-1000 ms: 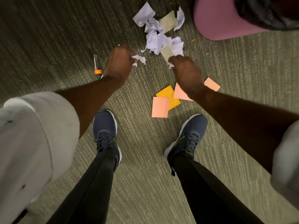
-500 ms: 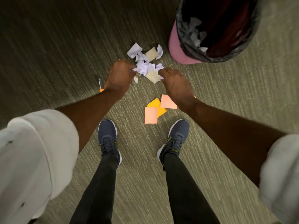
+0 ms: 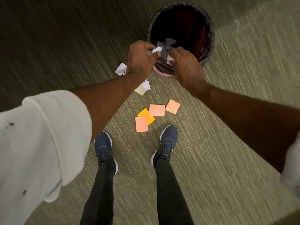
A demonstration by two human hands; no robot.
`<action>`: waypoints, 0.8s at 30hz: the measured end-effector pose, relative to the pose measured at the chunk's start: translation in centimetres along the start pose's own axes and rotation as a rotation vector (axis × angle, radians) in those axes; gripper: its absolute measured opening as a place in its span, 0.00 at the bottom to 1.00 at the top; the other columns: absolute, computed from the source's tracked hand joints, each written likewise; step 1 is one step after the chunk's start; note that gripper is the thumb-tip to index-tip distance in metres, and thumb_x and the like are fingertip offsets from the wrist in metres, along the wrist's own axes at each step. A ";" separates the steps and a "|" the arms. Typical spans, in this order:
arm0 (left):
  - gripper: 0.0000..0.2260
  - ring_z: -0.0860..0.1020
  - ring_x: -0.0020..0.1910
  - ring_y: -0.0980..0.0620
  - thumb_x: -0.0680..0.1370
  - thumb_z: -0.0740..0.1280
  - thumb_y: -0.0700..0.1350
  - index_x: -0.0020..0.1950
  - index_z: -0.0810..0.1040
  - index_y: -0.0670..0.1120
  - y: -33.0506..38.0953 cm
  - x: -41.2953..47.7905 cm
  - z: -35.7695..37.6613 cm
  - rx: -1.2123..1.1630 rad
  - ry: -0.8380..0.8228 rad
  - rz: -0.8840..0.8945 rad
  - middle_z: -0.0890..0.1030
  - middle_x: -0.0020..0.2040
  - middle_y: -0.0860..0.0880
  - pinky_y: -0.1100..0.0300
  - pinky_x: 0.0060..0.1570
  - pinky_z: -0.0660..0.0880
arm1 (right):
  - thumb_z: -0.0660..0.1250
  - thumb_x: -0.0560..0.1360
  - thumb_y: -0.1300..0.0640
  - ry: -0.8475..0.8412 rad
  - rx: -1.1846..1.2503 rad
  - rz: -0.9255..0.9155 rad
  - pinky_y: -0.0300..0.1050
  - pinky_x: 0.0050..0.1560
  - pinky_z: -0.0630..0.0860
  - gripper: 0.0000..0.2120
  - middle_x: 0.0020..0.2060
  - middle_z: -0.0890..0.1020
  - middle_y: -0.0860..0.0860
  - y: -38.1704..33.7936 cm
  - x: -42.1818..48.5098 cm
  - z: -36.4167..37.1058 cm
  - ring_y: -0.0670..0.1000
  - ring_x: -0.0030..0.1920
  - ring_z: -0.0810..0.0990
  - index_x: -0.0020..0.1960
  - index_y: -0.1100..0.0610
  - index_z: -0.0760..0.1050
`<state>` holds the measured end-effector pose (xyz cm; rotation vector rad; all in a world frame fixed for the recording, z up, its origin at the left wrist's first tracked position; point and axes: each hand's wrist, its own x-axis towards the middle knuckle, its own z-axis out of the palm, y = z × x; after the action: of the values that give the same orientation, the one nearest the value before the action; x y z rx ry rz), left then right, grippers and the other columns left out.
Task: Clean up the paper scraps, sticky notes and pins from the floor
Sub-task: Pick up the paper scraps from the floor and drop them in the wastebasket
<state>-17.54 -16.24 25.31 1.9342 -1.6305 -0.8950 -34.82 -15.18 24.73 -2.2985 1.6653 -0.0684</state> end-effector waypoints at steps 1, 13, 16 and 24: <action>0.12 0.83 0.46 0.53 0.73 0.75 0.50 0.52 0.87 0.44 0.8 0.5 0.6 -0.016 -0.002 -0.003 0.86 0.46 0.48 0.60 0.48 0.78 | 0.64 0.79 0.61 0.003 0.004 0.012 0.54 0.51 0.78 0.16 0.60 0.76 0.55 0.7 0.1 -0.4 0.60 0.57 0.77 0.65 0.55 0.71; 0.18 0.79 0.49 0.57 0.71 0.79 0.47 0.59 0.84 0.46 4.7 5.3 4.0 -0.070 -0.137 -0.022 0.84 0.55 0.50 0.68 0.50 0.77 | 0.67 0.74 0.66 0.006 0.103 0.088 0.55 0.56 0.77 0.22 0.62 0.75 0.55 4.7 1.1 -3.6 0.59 0.59 0.77 0.66 0.56 0.71; 0.13 0.76 0.46 0.59 0.73 0.76 0.42 0.57 0.84 0.42 4.1 5.3 3.5 -0.067 -0.144 -0.009 0.82 0.49 0.49 0.78 0.38 0.72 | 0.67 0.74 0.66 -0.007 0.093 0.106 0.56 0.55 0.78 0.21 0.62 0.74 0.55 4.7 1.2 -3.7 0.58 0.59 0.76 0.66 0.56 0.70; 0.10 0.81 0.43 0.56 0.73 0.73 0.37 0.53 0.85 0.42 -4.4 3.6 -0.1 -0.045 -0.179 -0.078 0.83 0.44 0.49 0.68 0.47 0.79 | 0.61 0.76 0.63 -0.069 0.137 -0.051 0.55 0.54 0.77 0.17 0.61 0.75 0.57 -0.5 -1.5 0.8 0.61 0.58 0.75 0.64 0.58 0.71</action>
<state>-14.14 -18.94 21.66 1.9464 -1.6273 -1.1554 -34.70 -13.46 24.26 -2.2165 1.5194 -0.1093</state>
